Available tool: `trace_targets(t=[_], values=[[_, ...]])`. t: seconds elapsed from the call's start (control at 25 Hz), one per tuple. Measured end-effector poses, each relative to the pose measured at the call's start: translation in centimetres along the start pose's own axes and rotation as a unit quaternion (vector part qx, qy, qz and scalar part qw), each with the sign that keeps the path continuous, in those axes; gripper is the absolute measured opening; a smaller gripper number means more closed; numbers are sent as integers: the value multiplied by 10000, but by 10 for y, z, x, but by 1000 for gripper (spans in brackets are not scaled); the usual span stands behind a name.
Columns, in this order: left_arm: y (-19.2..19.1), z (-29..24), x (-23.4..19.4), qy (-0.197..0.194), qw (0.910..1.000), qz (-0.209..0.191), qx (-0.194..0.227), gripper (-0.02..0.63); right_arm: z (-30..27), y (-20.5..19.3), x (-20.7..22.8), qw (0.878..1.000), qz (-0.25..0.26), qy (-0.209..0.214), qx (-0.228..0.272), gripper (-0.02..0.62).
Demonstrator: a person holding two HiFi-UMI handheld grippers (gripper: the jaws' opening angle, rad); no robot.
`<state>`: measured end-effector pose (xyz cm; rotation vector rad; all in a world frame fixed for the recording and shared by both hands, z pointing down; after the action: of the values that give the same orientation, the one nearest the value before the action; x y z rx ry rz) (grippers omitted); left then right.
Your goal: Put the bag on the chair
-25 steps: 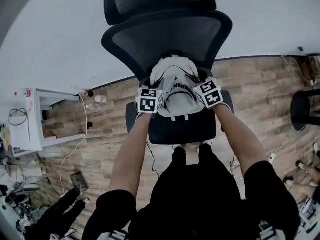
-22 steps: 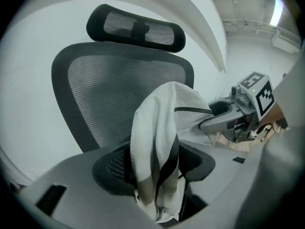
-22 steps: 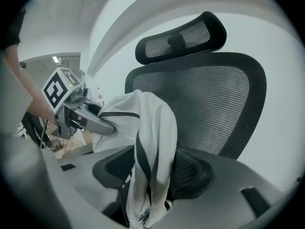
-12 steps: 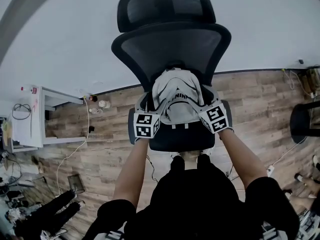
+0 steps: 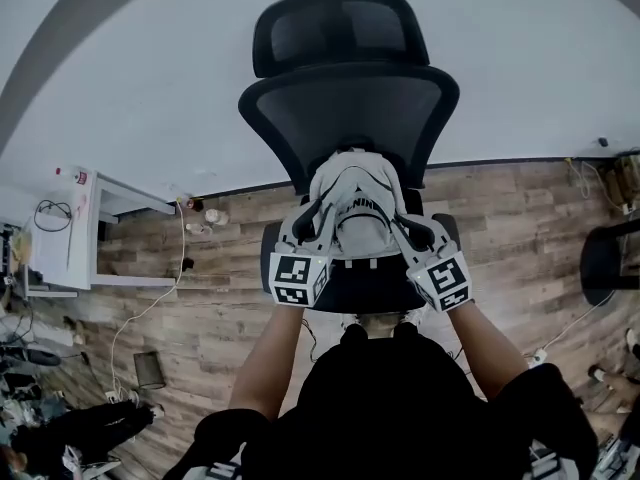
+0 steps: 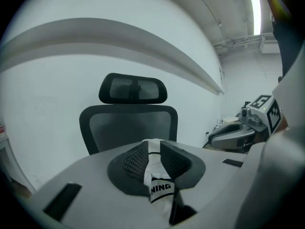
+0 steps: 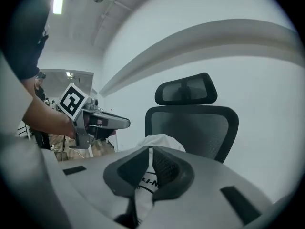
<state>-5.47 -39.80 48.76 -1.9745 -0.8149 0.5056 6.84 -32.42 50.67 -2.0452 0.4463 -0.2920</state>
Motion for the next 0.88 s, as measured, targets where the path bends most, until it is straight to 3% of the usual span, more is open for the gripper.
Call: trace_targets(t=[0.08,0.2,0.52,0.88], values=[[6,16,3,8,9994,282,194,39,12,6,-7,10000,21,-3,64,25],[15,31,11,-71,9977,547,386,23,25,19,-10,9998,8,-136,167,21],[27,36,47,-136,9988,-83,473,23,44,34,2,9977,80,-612,274,20],[33,39,49,-161,9982,117,557,23,49,38,7,9964,3,-840,135,20]])
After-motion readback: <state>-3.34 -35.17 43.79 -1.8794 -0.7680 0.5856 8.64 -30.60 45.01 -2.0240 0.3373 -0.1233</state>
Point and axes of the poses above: the fingertips, and each gripper's own axes: z backward along the fingers, x to its right, y out of its top, the point moved 1 cm from there along z, backward along the fingers, and after that the axes turned 11 degrees about -x, right-handed, at the moved point
